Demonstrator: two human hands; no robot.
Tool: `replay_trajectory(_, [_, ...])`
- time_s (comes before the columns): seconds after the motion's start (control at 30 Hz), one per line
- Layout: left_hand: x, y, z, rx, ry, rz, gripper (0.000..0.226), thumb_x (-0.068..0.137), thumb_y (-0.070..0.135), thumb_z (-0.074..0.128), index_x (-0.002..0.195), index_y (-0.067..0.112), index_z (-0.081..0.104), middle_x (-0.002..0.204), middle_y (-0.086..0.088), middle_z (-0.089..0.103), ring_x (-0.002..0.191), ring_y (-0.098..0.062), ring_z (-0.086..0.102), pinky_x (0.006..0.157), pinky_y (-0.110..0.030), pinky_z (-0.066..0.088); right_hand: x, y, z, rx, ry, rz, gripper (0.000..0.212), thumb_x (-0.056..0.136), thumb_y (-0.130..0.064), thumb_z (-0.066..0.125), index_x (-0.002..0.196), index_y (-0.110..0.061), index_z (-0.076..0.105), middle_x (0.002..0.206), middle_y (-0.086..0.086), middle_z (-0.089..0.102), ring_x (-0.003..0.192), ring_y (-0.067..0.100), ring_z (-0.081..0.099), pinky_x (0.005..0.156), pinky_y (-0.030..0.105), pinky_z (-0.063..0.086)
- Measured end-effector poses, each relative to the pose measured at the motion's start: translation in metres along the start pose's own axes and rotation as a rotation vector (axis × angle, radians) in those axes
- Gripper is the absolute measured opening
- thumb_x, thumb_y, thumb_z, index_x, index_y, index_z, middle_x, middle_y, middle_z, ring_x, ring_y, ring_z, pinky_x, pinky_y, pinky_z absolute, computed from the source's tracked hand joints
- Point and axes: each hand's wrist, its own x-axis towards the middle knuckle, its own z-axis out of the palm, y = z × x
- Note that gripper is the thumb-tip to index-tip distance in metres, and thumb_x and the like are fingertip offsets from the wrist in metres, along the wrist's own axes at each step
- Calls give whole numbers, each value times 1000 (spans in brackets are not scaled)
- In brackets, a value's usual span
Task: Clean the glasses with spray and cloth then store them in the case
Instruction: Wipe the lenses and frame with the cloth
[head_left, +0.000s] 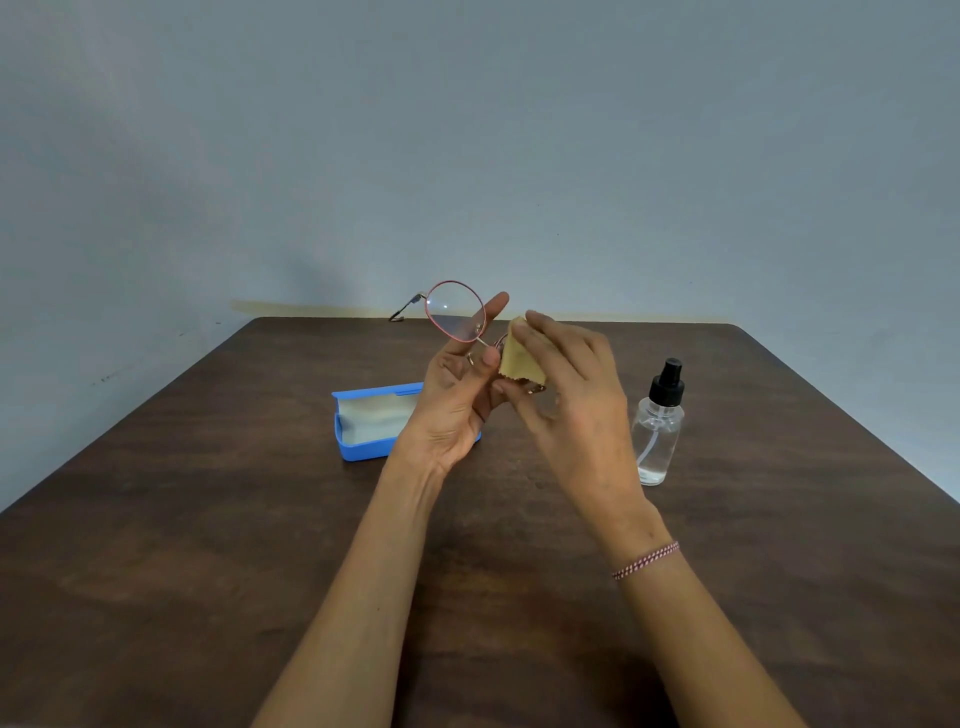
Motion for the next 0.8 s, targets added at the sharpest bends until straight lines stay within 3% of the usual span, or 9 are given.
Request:
replay_trajectory(0.2, [-3, 4, 4, 27, -1, -28, 64, 68, 25, 69, 127, 18, 48, 86, -1, 70, 76, -8, 66, 54, -16, 50, 4, 2, -9, 37, -33, 14, 49, 72, -23, 81, 116, -11, 63, 119, -1, 63, 102, 13, 42, 90, 7, 29])
replay_trajectory(0.33, [1, 0, 0, 29, -12, -29, 71, 61, 37, 85, 125, 25, 58, 84, -8, 49, 73, -11, 54, 56, -19, 46, 6, 6, -15, 4, -45, -57, 45, 71, -24, 82, 111, -13, 66, 113, -2, 66, 101, 18, 45, 87, 9, 30])
replay_trajectory(0.47, [1, -2, -2, 29, -11, -43, 83, 58, 40, 86, 132, 27, 51, 82, -9, 39, 70, -14, 44, 54, -20, 45, 7, 8, -18, 35, -50, -70, 42, 69, -27, 83, 106, -15, 67, 110, -5, 66, 101, 18, 46, 85, 10, 32])
replay_trajectory(0.57, [1, -1, -1, 8, 3, -58, 91, 54, 39, 87, 134, 25, 47, 82, -11, 47, 70, -13, 52, 50, -19, 45, 8, 7, -18, 65, -55, -67, 43, 67, -27, 85, 104, -13, 67, 107, -1, 66, 101, 15, 46, 84, 11, 34])
replay_trajectory(0.7, [0, 0, -2, 37, -16, -48, 75, 57, 44, 85, 125, 31, 57, 90, -10, 46, 78, -19, 48, 57, -27, 44, 7, 9, -17, 121, -53, -53, 44, 65, -24, 86, 103, -11, 68, 106, 2, 65, 102, 14, 48, 85, 11, 35])
replay_trajectory(0.8, [-1, 1, 1, 44, -21, -43, 74, 56, 47, 85, 122, 27, 59, 90, -14, 56, 80, -21, 48, 61, -28, 43, 6, 10, -17, 161, -51, -23, 43, 65, -22, 86, 102, -12, 68, 106, 3, 63, 103, 18, 51, 84, 13, 38])
